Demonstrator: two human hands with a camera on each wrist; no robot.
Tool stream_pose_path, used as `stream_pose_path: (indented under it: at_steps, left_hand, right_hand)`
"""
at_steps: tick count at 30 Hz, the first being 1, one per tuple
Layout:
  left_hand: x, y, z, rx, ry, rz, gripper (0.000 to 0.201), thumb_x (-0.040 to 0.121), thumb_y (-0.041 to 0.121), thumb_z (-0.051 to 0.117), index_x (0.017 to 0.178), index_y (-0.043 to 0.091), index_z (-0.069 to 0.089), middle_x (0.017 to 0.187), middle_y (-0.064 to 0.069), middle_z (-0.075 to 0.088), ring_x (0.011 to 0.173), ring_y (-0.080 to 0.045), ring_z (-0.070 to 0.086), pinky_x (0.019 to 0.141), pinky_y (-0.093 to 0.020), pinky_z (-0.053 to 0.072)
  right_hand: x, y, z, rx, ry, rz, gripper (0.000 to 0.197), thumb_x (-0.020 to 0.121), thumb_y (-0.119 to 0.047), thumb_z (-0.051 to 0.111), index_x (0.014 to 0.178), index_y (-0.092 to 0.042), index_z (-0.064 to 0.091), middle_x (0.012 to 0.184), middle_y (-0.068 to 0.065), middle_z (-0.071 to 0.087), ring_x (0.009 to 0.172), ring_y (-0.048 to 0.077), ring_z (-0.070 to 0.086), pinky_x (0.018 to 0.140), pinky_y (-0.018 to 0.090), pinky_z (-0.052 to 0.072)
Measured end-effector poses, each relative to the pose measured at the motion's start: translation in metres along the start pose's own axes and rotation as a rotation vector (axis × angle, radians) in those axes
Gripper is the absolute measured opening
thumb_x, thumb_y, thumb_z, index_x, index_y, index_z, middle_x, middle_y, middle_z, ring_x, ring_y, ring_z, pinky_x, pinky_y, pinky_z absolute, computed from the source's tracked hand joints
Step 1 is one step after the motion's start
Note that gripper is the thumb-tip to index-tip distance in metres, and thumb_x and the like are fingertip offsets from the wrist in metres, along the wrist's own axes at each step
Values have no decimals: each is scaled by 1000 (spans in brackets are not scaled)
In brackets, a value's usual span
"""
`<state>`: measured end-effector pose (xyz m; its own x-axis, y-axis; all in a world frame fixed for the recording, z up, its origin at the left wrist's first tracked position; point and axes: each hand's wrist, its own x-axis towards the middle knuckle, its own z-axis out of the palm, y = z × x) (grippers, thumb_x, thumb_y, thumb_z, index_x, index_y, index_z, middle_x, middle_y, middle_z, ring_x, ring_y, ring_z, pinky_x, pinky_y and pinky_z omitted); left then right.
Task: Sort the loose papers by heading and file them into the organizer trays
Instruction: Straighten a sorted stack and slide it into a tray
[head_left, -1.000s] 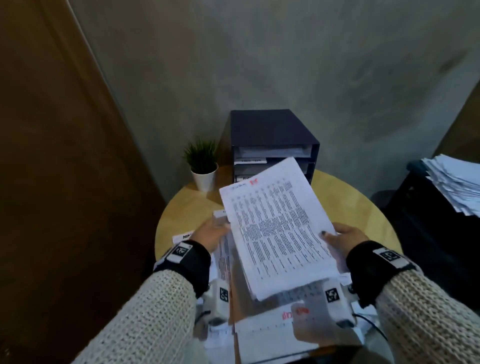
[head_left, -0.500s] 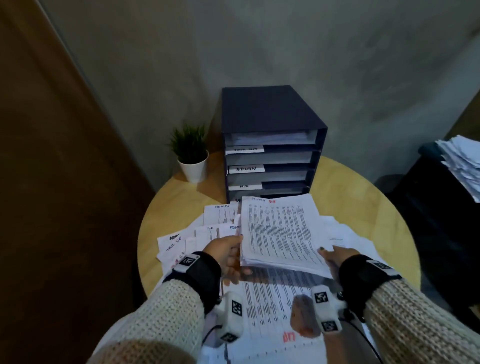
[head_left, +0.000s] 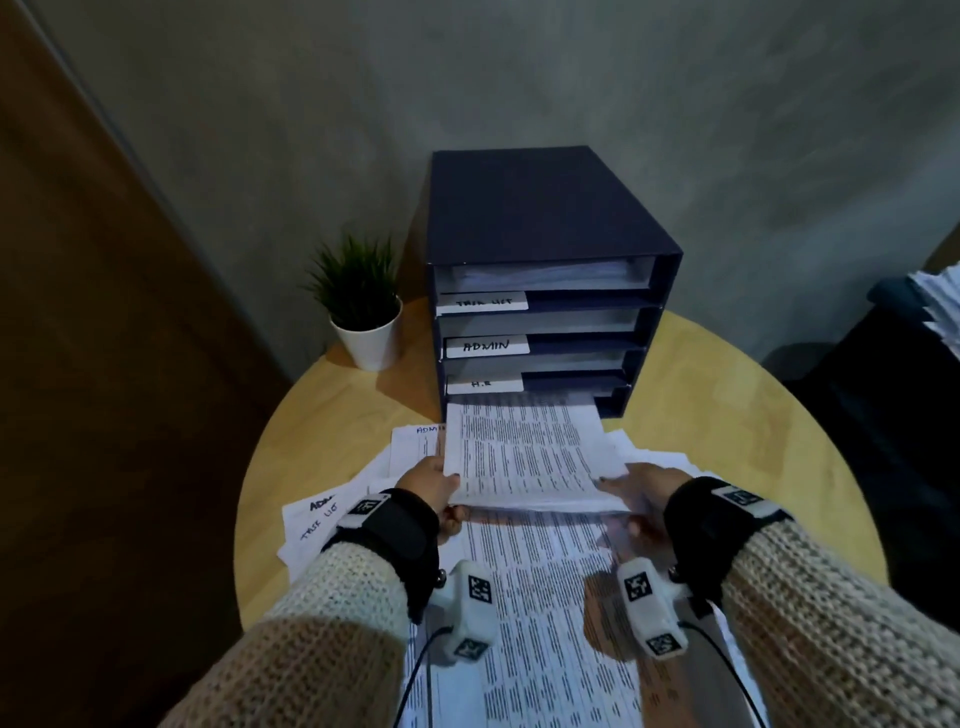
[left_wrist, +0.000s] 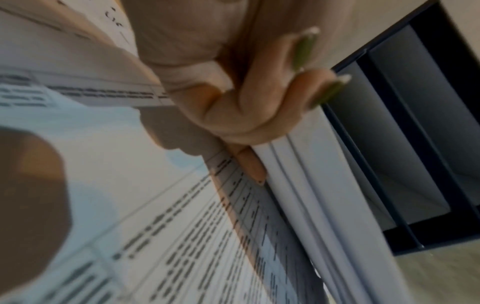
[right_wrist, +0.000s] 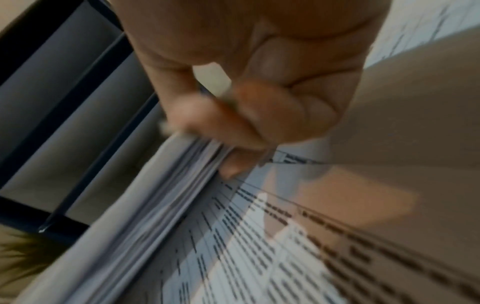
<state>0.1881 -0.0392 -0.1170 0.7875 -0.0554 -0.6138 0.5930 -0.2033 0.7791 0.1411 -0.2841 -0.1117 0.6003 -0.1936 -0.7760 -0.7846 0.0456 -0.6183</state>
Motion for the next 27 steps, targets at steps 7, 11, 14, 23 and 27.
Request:
stream_pose_path:
  at_steps: [7,11,14,23,27]
  left_hand:
    - [23,30,15,-288,-42,-1,30,97,2,45,125,-7,46,82,-15,58,54,-19,62,40,-18,51]
    - [45,40,15,-339,-24,51,42,93,-10,43,135,-9,38,132,-27,50,89,-26,57,58,-18,54]
    - [62,42,18,-315,-29,100,31,93,-11,45,123,-8,50,122,-19,52,96,-22,52,79,-24,45]
    - [81,48,27,256,-32,112,47,92,2,53,134,-11,37,147,-26,34,130,-37,42,100,-30,40]
    - [84,57,24,514,-46,124,64,93,17,56,147,5,24,154,-12,23,134,-28,39,106,-31,39]
  right_hand:
    - [23,-28,0,582,66,-155,41,96,8,42,136,0,36,103,31,67,103,23,69,67,21,59]
    - [35,-41,7,599,122,-217,45,94,11,45,138,5,38,72,20,71,82,30,72,53,26,59]
    - [50,-42,16,681,130,-273,53,91,15,46,141,0,36,108,29,62,84,30,69,83,38,57]
    - [70,-52,34,388,74,-294,44,97,7,40,139,-5,41,89,17,61,72,27,63,65,37,52]
    - [76,-55,39,223,50,-263,48,99,0,40,145,-16,37,68,18,67,56,23,66,65,36,53]
